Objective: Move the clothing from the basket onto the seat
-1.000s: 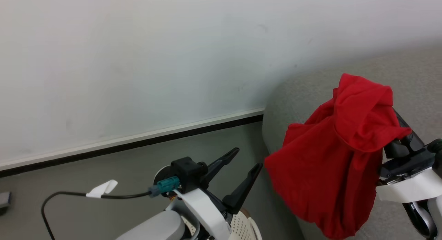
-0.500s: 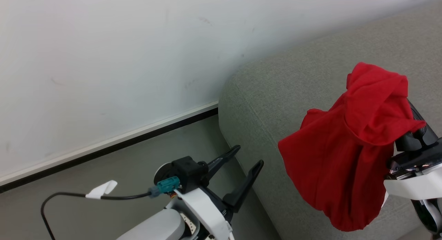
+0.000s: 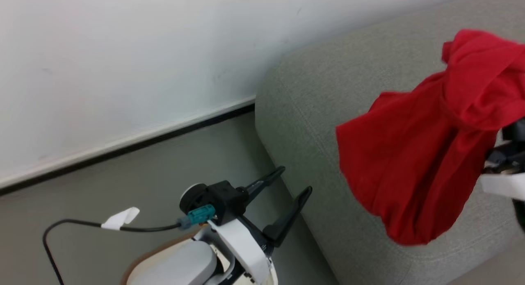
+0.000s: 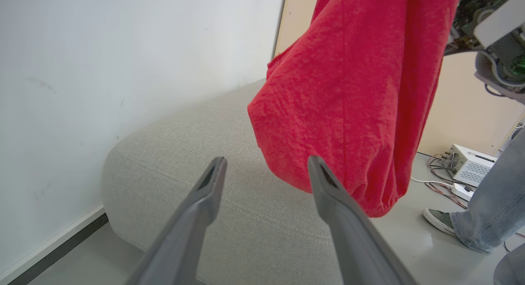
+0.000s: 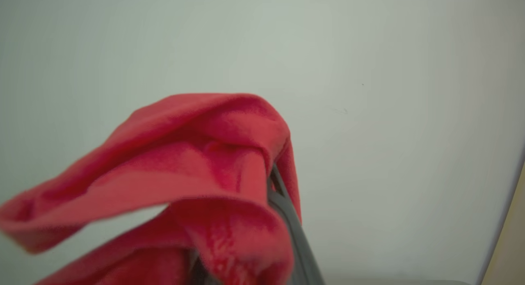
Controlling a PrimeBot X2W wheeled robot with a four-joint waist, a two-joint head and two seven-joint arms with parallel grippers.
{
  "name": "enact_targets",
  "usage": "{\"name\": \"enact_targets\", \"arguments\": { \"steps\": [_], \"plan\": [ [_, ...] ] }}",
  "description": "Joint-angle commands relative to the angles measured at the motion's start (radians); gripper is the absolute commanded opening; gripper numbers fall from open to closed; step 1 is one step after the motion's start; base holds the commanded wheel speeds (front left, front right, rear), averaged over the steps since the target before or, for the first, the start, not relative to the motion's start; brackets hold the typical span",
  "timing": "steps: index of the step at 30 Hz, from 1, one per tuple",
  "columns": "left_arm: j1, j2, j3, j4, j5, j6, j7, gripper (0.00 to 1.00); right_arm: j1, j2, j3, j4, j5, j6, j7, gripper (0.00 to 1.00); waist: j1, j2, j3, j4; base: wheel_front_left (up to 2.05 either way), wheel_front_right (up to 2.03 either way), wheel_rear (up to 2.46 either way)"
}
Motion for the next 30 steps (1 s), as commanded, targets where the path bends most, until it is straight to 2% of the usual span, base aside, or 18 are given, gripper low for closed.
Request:
{"name": "enact_targets", "arguments": {
  "steps": [1, 10, 16, 24, 30],
  "plan": [
    [-0.016, 0.012, 0.000, -0.003, 0.014, -0.003, 0.007, 1.00, -0.036, -0.012, -0.017, 0.008, 0.017, -0.003, -0.002, 0.00, -0.0001, -0.0001, 0.050, 0.032, 0.00, 0.00, 0.00],
    [-0.103, 0.054, 0.004, -0.049, 0.040, -0.020, 0.052, 1.00, -0.245, -0.061, -0.118, 0.096, 0.105, -0.003, -0.002, 0.00, -0.0001, -0.0001, 0.249, 0.135, 0.00, 0.00, 0.00],
    [-0.146, 0.074, 0.013, -0.069, 0.058, -0.024, 0.062, 1.00, -0.368, -0.142, -0.160, 0.191, 0.143, -0.003, -0.002, 0.00, -0.0001, -0.0001, 0.350, 0.201, 0.00, 0.00, 0.00],
    [-0.164, 0.084, 0.022, -0.075, 0.063, -0.023, 0.053, 1.00, -0.426, -0.225, -0.209, 0.305, 0.144, -0.003, -0.001, 0.00, -0.0001, -0.0001, 0.408, 0.251, 0.00, 0.00, 0.00],
    [-0.161, 0.092, 0.025, -0.073, 0.060, -0.020, 0.044, 1.00, -0.388, -0.267, -0.209, 0.424, 0.135, -0.003, 0.024, 0.00, -0.0001, -0.0001, 0.430, 0.269, 0.00, 0.00, 0.00]
  ]
}}
